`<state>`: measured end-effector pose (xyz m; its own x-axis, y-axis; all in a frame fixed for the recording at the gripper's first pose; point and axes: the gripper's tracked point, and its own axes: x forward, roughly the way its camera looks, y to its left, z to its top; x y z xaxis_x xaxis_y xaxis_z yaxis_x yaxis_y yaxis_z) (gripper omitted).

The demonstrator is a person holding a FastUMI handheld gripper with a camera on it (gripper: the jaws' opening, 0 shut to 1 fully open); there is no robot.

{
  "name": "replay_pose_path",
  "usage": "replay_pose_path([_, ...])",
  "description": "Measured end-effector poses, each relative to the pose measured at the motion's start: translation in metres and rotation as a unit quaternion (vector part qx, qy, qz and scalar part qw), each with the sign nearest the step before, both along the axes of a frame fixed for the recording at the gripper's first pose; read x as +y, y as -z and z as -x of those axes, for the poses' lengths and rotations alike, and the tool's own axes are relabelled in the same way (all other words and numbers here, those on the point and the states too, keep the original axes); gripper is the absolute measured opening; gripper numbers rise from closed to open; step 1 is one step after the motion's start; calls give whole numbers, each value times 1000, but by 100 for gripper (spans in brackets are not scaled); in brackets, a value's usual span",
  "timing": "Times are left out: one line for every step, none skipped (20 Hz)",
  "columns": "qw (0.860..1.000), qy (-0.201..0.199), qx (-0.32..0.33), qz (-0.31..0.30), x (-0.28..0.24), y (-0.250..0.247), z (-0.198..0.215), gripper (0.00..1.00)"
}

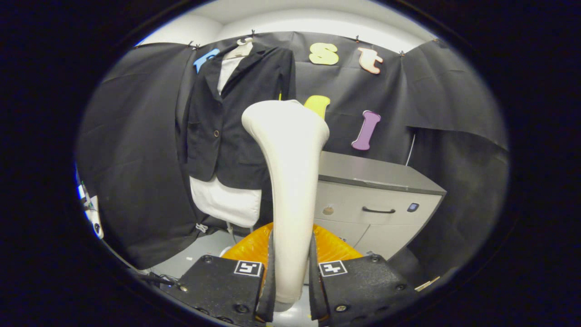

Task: Iron the clothes twice with a garment steamer, once on the left side and once on the right side.

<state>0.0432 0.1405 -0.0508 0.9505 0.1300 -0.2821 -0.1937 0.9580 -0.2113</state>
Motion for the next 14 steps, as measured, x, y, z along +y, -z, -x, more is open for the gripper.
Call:
replay_pose_path([1000, 1, 7, -2, -15, 4, 4, 33])
replay_pose_path([1000, 2, 13, -8, -28, 6, 9, 33])
replay_pose_path([1000, 4, 16, -12, -42, 4, 12, 33])
replay_pose_path([1000, 4, 16, -17, -53, 1, 20, 33])
replay_pose_path([1000, 3, 16, -21, -62, -3, 26, 32])
replay_pose_path([1000, 2, 16, -24, -71, -7, 31, 32])
replay_pose_path([1000, 1, 14, -27, -82, -11, 34, 32])
replay_pose_path([999, 1, 13, -31, -91, -14, 37, 32])
replay_pose_path([999, 3, 13, -36, -102, -18, 41, 32])
replay_pose_path([999, 7, 13, -43, -111, -21, 43, 32])
replay_pose_path([999, 12, 12, -49, -121, -21, 47, 32])
replay_pose_path([998, 16, 12, -53, -130, -22, 49, 32])
replay_pose_path([998, 23, 15, -59, -138, -22, 52, 32])
replay_pose_path([997, 30, 17, -64, -146, -22, 54, 32])
